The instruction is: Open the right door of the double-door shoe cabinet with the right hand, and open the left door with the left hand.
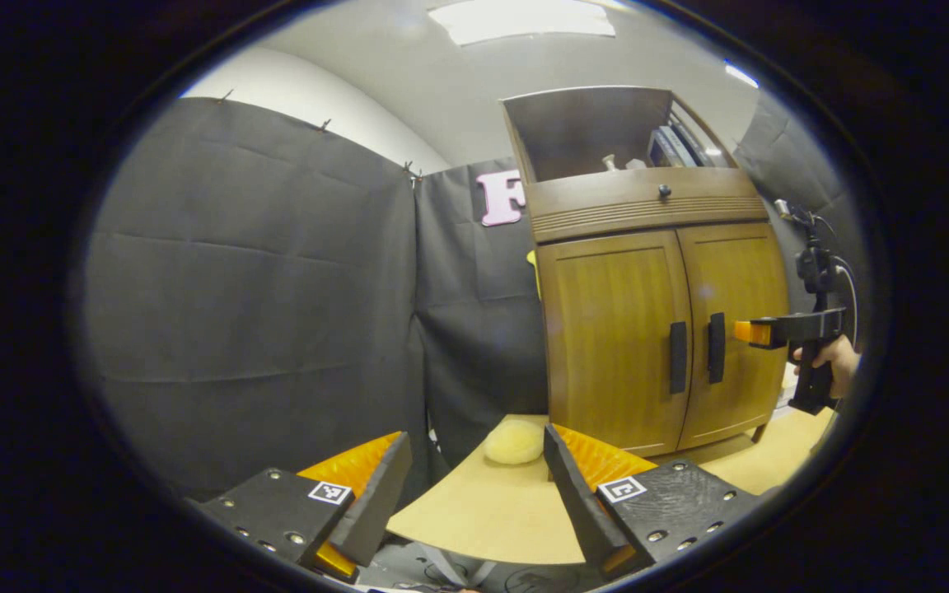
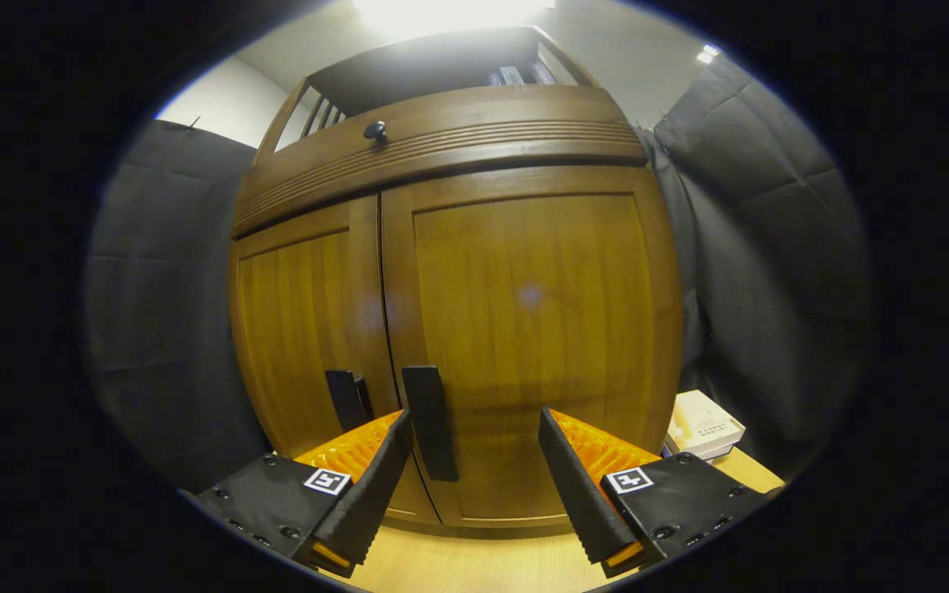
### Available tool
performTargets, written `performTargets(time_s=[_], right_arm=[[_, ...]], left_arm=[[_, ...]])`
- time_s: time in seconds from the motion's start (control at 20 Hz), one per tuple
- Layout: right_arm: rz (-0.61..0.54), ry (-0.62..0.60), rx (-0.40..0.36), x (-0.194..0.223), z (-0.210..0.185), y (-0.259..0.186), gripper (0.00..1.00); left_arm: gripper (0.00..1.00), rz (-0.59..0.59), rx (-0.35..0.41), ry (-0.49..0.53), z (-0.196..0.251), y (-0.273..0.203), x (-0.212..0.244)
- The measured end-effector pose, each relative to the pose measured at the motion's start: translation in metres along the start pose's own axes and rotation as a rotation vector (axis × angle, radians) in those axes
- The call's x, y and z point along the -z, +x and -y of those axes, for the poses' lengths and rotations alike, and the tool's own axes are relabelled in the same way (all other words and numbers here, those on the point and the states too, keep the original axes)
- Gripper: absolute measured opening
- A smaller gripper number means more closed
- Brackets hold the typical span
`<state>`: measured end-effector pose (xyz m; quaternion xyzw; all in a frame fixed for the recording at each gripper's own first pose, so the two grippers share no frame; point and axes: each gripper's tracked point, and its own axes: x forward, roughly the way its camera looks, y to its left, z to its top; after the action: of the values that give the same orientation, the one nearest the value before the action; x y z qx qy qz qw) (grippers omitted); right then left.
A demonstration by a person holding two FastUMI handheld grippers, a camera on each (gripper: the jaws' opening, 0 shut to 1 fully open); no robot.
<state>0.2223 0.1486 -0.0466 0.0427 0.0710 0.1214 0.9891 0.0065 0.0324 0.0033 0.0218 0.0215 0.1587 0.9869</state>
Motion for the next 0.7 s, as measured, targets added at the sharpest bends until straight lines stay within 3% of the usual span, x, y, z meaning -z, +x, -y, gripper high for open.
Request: performTargets(time_s=[0.35,0.4,0.65,0.7], right_arm=[[-0.055,-0.016,-0.025,0.016,-0.018,0.039,0.94],[-0.064,-0.017,-0.028,0.018,-0.022,0.045,0.89],[-0.091,-0.033,-0.044,0.026,-0.033,0.054,0.48],[-0.101,-0.048,-0.042,0.028,-0.035,0.056,0.48]], left_arm=[[0.92,-0.02,-0.056,0.007,-0.005,-0.005,-0.009],[0.93,-0.02,-0.064,0.008,-0.005,-0.005,-0.008],[0.93,-0.024,-0.095,0.004,-0.007,-0.012,-0.009],[0.93,-0.024,-0.099,0.004,-0.008,-0.013,-0.009]])
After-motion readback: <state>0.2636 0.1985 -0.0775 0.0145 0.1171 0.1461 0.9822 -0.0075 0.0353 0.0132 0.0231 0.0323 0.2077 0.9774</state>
